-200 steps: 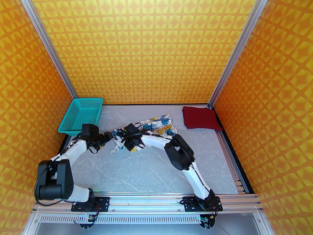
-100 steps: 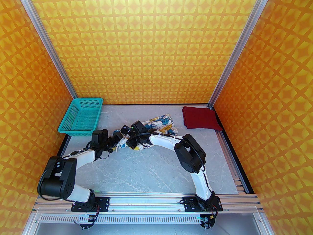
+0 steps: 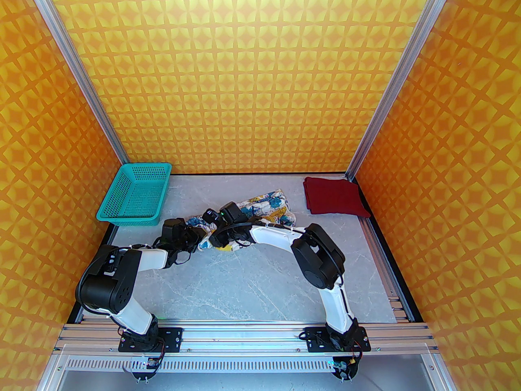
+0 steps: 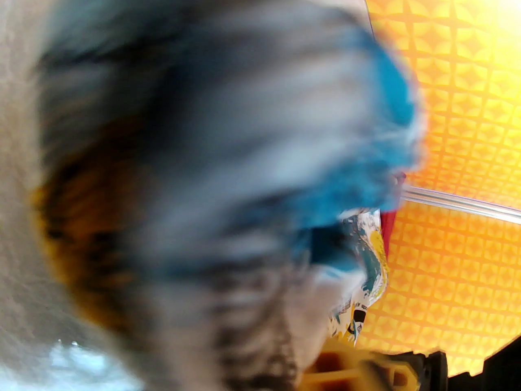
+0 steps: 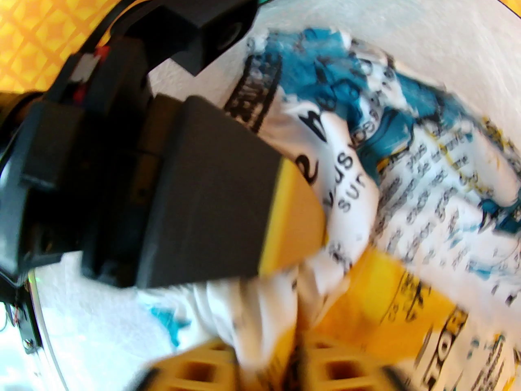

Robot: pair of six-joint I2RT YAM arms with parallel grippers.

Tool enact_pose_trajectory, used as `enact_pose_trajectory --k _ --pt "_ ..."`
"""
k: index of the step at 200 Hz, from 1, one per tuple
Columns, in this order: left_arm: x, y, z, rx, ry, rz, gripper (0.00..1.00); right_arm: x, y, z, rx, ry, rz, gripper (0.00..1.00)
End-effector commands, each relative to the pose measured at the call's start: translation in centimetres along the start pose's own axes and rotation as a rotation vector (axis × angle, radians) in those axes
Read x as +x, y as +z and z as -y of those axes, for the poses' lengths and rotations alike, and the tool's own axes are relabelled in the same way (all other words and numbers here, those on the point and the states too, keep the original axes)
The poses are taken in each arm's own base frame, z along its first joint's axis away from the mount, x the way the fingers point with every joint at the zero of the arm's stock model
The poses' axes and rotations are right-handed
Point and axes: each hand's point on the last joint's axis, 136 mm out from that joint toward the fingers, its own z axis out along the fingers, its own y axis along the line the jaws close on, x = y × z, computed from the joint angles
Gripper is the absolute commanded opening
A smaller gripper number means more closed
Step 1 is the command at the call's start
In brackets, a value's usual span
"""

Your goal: Fold and stack the mixed laundry pile

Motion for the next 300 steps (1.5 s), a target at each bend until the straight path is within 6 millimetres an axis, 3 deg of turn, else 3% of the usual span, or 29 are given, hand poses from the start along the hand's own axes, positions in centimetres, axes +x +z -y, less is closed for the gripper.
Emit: enact_pose_trajectory --k 1,18,36,50,59,82,112,140,185,204,230,255,274,300 --pt "-1.2 -1.0 1.3 -0.041 0.113 0.019 0.00 -2.0 -4.3 0.3 -0.012 0.109 0.104 0.54" --pt "-1.3 -1.5 1.3 -0.083 0.195 -0.011 0.00 -1.3 -6.9 1.2 -0.038 0.246 0.130 0.58" --pt "-1.5 -2.5 2.1 -0.146 0.334 -0.056 0.00 -0.4 -9.4 3.5 -0.037 0.438 0.154 0.59" --pt "-1.9 -3.5 3.0 -0.190 0.421 -0.072 0.00 0.6 -10.4 6.1 -0.021 0.623 0.161 0.56" --pt "-2.0 -4.1 3.6 -0.213 0.474 -0.085 0.00 0.8 -10.5 7.3 -0.049 0.737 0.164 0.48" --pt "-2.6 -5.3 5.3 -0.261 0.587 -0.118 0.00 -0.2 -8.8 8.0 -0.163 0.839 0.173 0.20" --pt "-3.4 -6.5 7.2 -0.297 0.699 -0.137 0.00 -1.0 -5.2 9.6 -0.141 0.838 0.127 0.05" --pt "-4.1 -6.9 8.6 -0.311 0.764 -0.143 0.00 -0.5 -0.8 9.8 -0.143 0.856 0.066 0.00" --pt "-5.9 -7.4 11.3 -0.349 0.868 -0.119 0.00 2.0 4.5 5.6 -0.118 0.802 -0.008 0.00" --pt "-4.9 -6.8 11.8 -0.356 0.923 -0.163 0.00 1.5 4.0 5.2 -0.132 0.818 0.024 0.00" --pt "-2.9 -5.8 11.8 -0.355 0.965 -0.216 0.00 -1.5 0.2 5.3 -0.118 0.784 0.112 0.03" --pt "-1.5 -5.6 11.9 -0.354 1.004 -0.232 0.00 -3.5 -2.6 6.6 -0.159 0.872 0.209 0.03" --pt "-0.3 -5.5 12.6 -0.329 1.053 -0.244 0.00 -4.4 -2.9 7.2 -0.184 0.887 0.224 0.04" --pt "0.7 -5.5 12.7 -0.319 1.103 -0.267 0.00 -4.0 -0.7 8.3 -0.151 0.898 0.170 0.03"
